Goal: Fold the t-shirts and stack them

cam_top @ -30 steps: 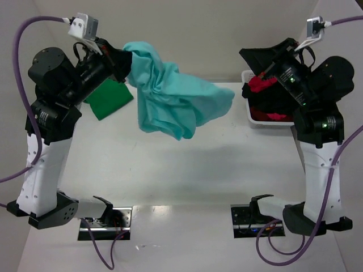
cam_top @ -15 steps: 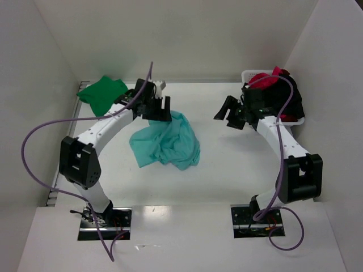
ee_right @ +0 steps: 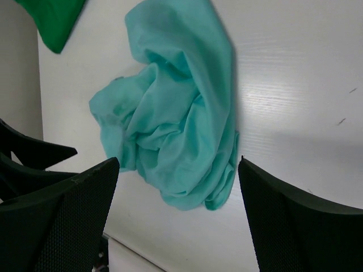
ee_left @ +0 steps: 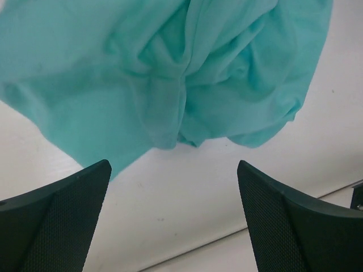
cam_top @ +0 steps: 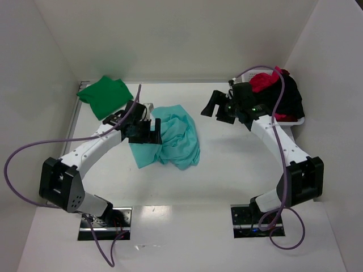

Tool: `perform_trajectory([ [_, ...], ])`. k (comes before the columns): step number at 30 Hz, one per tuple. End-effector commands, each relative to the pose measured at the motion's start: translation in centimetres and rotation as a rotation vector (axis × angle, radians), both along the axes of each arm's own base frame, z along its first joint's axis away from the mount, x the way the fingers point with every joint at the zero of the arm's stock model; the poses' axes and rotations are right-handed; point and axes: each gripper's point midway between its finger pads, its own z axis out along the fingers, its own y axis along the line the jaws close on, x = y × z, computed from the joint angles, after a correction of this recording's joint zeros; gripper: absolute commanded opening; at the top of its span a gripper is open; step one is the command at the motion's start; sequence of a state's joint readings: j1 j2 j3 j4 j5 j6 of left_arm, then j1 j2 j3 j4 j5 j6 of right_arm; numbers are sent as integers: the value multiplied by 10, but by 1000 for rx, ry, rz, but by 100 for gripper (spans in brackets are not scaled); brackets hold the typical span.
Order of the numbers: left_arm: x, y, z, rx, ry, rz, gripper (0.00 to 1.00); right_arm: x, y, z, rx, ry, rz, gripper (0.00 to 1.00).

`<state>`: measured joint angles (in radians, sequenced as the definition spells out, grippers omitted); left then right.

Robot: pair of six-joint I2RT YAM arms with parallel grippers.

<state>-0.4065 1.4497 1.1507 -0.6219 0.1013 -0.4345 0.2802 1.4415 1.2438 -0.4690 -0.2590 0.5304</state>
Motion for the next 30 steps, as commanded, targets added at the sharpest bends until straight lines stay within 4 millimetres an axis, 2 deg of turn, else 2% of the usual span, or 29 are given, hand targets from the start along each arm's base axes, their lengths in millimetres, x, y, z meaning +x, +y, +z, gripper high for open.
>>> perform_trajectory([
  [1, -34, 0, -19, -18, 98, 44, 100, 10, 8, 2, 11, -10, 12, 91],
  [7, -29, 8, -52, 88, 154, 106, 97, 9, 7, 1, 3, -7, 18, 91],
  [11, -22, 10, -74, 140, 204, 120, 88, 3, 5, -1, 2, -4, 18, 91],
  [15, -12, 20, -82, 212, 189, 154, 78, -6, 0, 0, -8, -9, 3, 92],
  [18, -6, 19, -85, 224, 192, 158, 73, -12, -2, -4, -4, 3, -2, 92],
  [26, 19, 9, -82, 202, 130, 157, 36, -13, -2, -1, 13, -8, -13, 92],
  [27, 24, 7, -84, 199, 116, 150, 19, -13, -2, -1, 13, -8, -13, 92],
  [28, 26, 6, -84, 193, 107, 151, 6, -13, -2, -1, 13, -8, -13, 92],
  [29, 32, 6, -80, 193, 87, 158, 0, -13, -2, -1, 13, -8, -13, 92],
  [30, 33, 8, -80, 207, 78, 153, 0, -13, -2, -1, 13, -8, -13, 92],
])
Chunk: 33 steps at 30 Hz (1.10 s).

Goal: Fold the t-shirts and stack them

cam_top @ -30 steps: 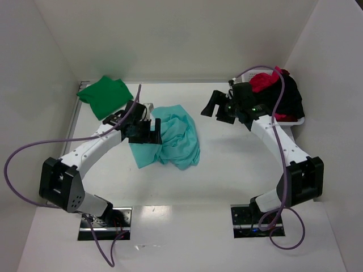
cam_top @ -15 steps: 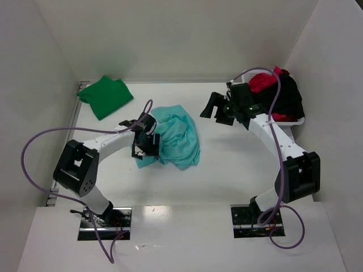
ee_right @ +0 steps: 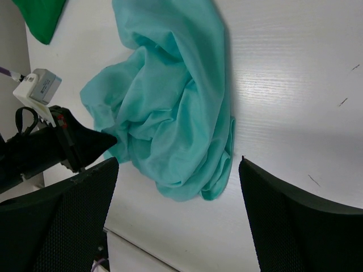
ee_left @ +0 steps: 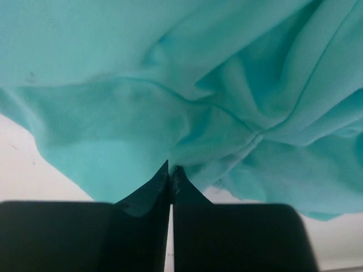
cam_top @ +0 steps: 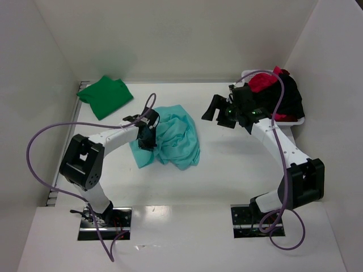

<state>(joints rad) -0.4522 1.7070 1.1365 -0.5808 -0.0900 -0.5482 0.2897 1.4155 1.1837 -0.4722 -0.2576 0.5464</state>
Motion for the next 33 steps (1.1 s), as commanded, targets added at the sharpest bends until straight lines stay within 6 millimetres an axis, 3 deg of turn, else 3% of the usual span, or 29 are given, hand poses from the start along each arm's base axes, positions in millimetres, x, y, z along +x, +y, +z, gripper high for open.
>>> perform_trajectory([
  [1, 35, 0, 15, 9, -103, 5, 0, 2, -1, 17, 16, -58, -12, 92],
  [2, 44, 4, 24, 11, -126, 14, 0, 3, -1, 19, 17, -61, -12, 92],
  [5, 71, 23, 77, 24, -247, 45, 0, 6, 0, 29, 24, -84, -11, 92],
  [6, 90, 33, 121, 14, -354, 56, 0, 7, 2, 35, 27, -98, 1, 92],
  [10, 115, 62, 228, 61, -587, 80, 0, 9, 15, 55, 52, -150, 74, 92],
  [11, 119, 67, 273, 50, -682, 94, 0, 11, 16, 55, 45, -156, 91, 92],
  [14, 119, 69, 344, 35, -840, 78, 0, 5, 37, 61, 30, -197, 178, 95],
  [15, 117, 70, 359, 35, -871, 72, 0, 0, 51, 67, 33, -216, 218, 95],
  [19, 113, 66, 391, 0, -935, 48, 0, -8, 84, 75, 22, -242, 278, 96],
  [23, 112, 63, 408, -24, -968, 37, 0, -13, 116, 80, 34, -271, 311, 97],
  [28, 112, 56, 426, -60, -1004, 14, 0, -24, 158, 102, 77, -333, 370, 100],
  [30, 111, 53, 437, -80, -1028, 2, 0, -24, 172, 101, 81, -339, 377, 100],
  [33, 108, 57, 452, -83, -1059, 30, 0, -15, 186, 115, 108, -367, 379, 100],
])
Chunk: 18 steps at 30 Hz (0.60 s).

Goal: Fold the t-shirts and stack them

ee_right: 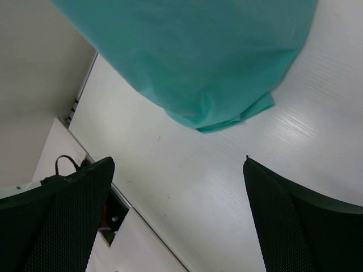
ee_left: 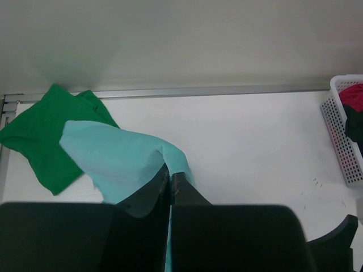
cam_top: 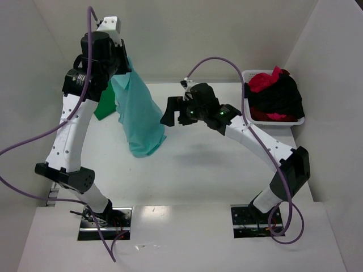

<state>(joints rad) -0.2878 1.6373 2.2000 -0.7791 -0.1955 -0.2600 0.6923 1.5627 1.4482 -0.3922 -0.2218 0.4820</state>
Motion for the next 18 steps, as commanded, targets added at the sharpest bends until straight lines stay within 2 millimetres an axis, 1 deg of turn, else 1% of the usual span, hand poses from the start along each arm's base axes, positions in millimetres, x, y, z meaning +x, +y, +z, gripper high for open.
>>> perform_trajectory([
  [1, -10, 2, 48, -27, -122, -10, 0, 24, 24, 59, 122, -135, -24, 100],
  [3, -13, 0, 55, -47, -136, -19, 0, 26, 33, 75, 150, -171, -20, 100],
  [4, -13, 0, 56, -48, -139, -19, 0, 27, 35, 80, 160, -184, -22, 100],
  [7, -19, 0, 68, -67, -167, -26, 0, 40, 43, 76, 143, -198, -50, 100],
  [10, -32, 3, 87, -80, -213, -29, 0, 52, 42, 66, 110, -195, -90, 100],
  [12, -44, 5, 101, -100, -247, -35, 0, 59, 37, 61, 93, -207, -137, 100],
  [13, -53, 8, 110, -106, -267, -35, 0, 64, 33, 57, 75, -219, -165, 100],
  [14, -60, 10, 118, -112, -288, -35, 0, 67, 32, 58, 76, -228, -180, 100],
  [15, -63, 11, 123, -115, -302, -35, 0, 71, 32, 52, 62, -224, -195, 100],
  [16, -76, 15, 136, -116, -335, -37, 0, 75, 29, 41, 38, -217, -219, 100],
  [17, -82, 17, 140, -119, -348, -37, 0, 77, 27, 36, 26, -213, -230, 100],
  [18, -93, 22, 148, -124, -371, -29, 0, 82, 24, 29, 26, -203, -245, 100],
])
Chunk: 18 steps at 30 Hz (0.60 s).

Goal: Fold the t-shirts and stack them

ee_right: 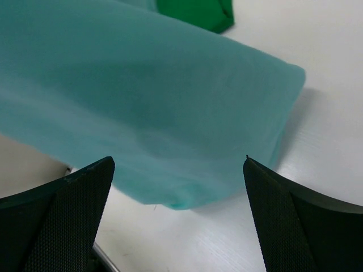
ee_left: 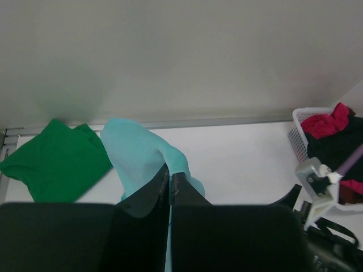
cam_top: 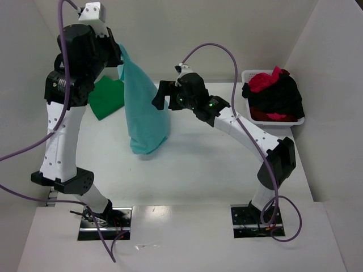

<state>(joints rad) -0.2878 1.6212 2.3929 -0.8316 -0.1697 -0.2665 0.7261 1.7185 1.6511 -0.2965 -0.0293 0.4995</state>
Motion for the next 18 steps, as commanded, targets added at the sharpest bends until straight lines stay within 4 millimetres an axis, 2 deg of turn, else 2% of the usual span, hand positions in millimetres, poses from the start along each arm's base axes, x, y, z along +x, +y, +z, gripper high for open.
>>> perform_trajectory([
  [1, -70, 21, 83, -75, -236, 6, 0, 25, -9, -12, -11, -38, -107, 100],
  [3, -88, 32, 86, -83, -249, 35, 0, 31, -12, -15, 29, -20, -112, 100],
  [4, -87, 36, 75, -86, -220, 60, 0, 35, -16, -19, 57, 0, -116, 100],
  [6, -103, 43, 58, -100, -191, 79, 0, 38, -23, -21, 85, 10, -127, 100],
  [7, -96, 40, 29, -90, -123, 81, 0, 40, -27, -23, 90, 13, -138, 100],
  [8, -98, 40, 17, -92, -95, 83, 0, 44, -31, -21, 95, 7, -147, 100],
  [9, -111, 38, -2, -106, -64, 56, 0, 48, -34, -25, 90, 13, -156, 100],
  [11, -117, 28, -38, -127, 34, 15, 0, 49, -36, -34, 67, 30, -150, 100],
  [13, -119, 21, -90, -119, 178, -10, 0, 51, -35, -46, 52, 47, -143, 100],
  [16, -126, 20, -138, -116, 325, 8, 0, 51, -29, -66, 38, 88, -96, 100],
  [18, -128, 25, -153, -122, 358, 44, 0, 49, -21, -81, 28, 122, -53, 100],
])
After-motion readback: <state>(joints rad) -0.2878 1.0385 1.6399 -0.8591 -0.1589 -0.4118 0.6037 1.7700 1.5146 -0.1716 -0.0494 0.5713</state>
